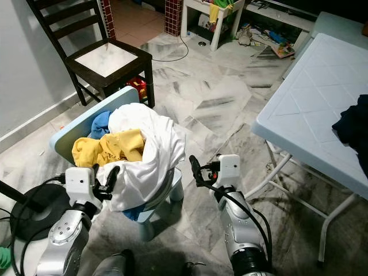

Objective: Hang hanger

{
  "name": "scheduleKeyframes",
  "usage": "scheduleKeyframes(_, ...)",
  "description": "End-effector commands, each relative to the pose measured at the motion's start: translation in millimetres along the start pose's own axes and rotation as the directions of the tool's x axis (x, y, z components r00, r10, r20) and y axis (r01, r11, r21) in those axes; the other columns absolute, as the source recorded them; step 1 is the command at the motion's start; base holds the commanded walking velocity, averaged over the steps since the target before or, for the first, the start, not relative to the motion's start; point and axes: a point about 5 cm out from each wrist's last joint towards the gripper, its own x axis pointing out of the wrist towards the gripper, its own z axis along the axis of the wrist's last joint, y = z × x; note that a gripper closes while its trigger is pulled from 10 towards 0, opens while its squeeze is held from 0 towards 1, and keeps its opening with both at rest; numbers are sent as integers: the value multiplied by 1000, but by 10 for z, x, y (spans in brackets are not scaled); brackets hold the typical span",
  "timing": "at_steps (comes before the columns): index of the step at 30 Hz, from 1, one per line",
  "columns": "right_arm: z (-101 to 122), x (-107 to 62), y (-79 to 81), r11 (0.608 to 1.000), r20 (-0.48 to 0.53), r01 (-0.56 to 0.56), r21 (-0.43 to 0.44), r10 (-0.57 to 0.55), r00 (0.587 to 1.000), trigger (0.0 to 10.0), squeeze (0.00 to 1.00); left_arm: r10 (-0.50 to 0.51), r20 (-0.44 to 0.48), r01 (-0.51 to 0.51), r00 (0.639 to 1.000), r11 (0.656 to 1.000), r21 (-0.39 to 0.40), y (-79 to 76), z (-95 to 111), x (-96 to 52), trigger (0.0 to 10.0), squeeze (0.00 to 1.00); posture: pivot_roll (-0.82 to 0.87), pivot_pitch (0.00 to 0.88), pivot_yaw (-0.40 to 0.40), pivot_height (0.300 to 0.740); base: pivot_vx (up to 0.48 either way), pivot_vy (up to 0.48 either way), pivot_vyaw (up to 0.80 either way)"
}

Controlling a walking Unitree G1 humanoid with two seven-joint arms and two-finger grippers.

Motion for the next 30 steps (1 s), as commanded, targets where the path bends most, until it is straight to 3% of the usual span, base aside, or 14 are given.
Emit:
scheduleKeyframes(1, 26, 7, -7, 1000, 1, -3, -11, 3, 1000, 10000, 0, -6, -22, 5, 1000, 999, -33, 9, -14, 45, 10000, 1000, 91, 166, -101, 740, 0, 0, 0)
scheduleKeyframes(6, 45, -9, -52, 1000, 5, 6, -23, -5, 1000, 10000, 0, -32, -34, 31, 999, 998, -52, 49, 31, 140, 10000, 1000, 73, 172, -100, 740, 0, 0, 0)
scheduleKeyframes(7, 45, -14, -60, 1000, 5, 9, -24, -9, 1000, 10000, 0, -31, -36, 29, 999, 998, -57, 68, 34, 150, 10000, 761, 68, 174, -100, 740, 0, 0, 0)
scheduleKeyframes(8, 45, -17, -65, 1000, 5, 12, -24, -12, 1000, 10000, 0, -31, -38, 28, 999, 998, -60, 81, 35, 158, 10000, 761, 68, 174, -100, 740, 0, 0, 0)
scheduleKeyframes(9, 42, -24, -66, 1000, 5, 14, -25, -14, 1000, 10000, 0, -32, -62, 27, 998, 996, -84, 108, 9, 176, 10000, 361, 63, 177, -98, 740, 0, 0, 0)
scheduleKeyframes(10, 42, -25, -64, 1000, 5, 15, -25, -15, 1000, 10000, 0, -33, -70, 26, 997, 995, -92, 115, -1, 181, 10000, 212, 60, 179, -99, 740, 0, 0, 0)
scheduleKeyframes(11, 43, -27, -61, 1000, 7, 17, -24, -17, 1000, 10000, 0, -52, -85, 40, 995, 991, -128, 110, -26, 192, 10000, 0, 58, 181, -99, 740, 0, 0, 0)
scheduleKeyframes(14, 49, -23, -50, 1000, 9, 18, -25, -17, 1000, 10000, 0, -82, -132, 57, 988, 982, -179, 99, -86, 206, 10000, 0, 52, 184, -95, 740, 0, 0, 0)
scheduleKeyframes(18, 61, -23, -57, 999, 13, 23, -25, -23, 1000, 10000, 0, -105, -125, 79, 987, 978, -192, 80, -83, 212, 9804, 0, 51, 189, -95, 740, 0, 0, 0)
scheduleKeyframes(19, 64, -23, -61, 999, 14, 25, -25, -24, 1000, 10000, 0, -109, -126, 84, 986, 977, -194, 79, -86, 212, 6588, 0, 52, 193, -95, 740, 0, 0, 0)
scheduleKeyframes(20, 68, -25, -71, 999, 15, 29, -25, -29, 999, 10000, 0, -115, -119, 90, 986, 976, -198, 84, -82, 218, 0, 0, 52, 197, -93, 740, 0, 0, 0)
scheduleKeyframes(30, 98, 7, -69, 999, 27, 43, -24, -42, 999, 10000, 0, -113, -107, 85, 988, 968, -235, 129, -44, 239, 0, 0, 52, 206, -76, 740, 0, 0, 0)
